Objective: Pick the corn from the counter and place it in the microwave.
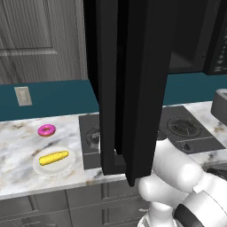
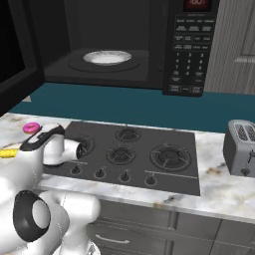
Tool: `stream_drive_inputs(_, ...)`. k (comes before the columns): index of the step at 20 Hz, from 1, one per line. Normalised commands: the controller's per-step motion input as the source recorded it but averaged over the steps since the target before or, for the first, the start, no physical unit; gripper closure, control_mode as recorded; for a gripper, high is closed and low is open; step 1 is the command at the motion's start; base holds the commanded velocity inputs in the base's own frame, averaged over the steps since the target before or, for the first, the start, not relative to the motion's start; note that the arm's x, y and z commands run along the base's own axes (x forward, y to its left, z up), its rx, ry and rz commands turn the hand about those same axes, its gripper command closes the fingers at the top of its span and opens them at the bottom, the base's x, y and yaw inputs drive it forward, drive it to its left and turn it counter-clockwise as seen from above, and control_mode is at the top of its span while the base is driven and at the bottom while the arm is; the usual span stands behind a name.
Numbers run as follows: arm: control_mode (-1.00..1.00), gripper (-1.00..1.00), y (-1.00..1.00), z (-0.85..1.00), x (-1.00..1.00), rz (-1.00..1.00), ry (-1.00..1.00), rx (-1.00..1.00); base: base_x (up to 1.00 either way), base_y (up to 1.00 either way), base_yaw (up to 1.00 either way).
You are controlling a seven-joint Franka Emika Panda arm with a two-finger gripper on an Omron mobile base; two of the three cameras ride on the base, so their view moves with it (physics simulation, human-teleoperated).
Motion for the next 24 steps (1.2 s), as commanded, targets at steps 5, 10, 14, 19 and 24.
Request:
stream_drive_inputs(5,-1.00,-1.00,0.28,-0.17,0.21,0.25,0.00,-0.09,0.00,0.00,0.00)
stream_drive_inputs(10,-1.00,-1.00,0.17,-0.23,0.30,0.31,0.00,-0.10,0.00,0.00,0.00)
stream_drive_inputs(14,-1.00,-1.00,0.25,-0.21,0.19,0.24,-0.01,-0.05,0.00,0.00,0.00)
stream_drive_inputs(19,-1.00,-1.00,0.19,-0.23,0.00,0.19,-0.11,-0.01,0.00,0.00,0.00)
stream_drive_inputs(24,-1.00,-1.00,0.28,-0.02,0.00,0.12,-0.15,0.00,0.00,0.00,0.00)
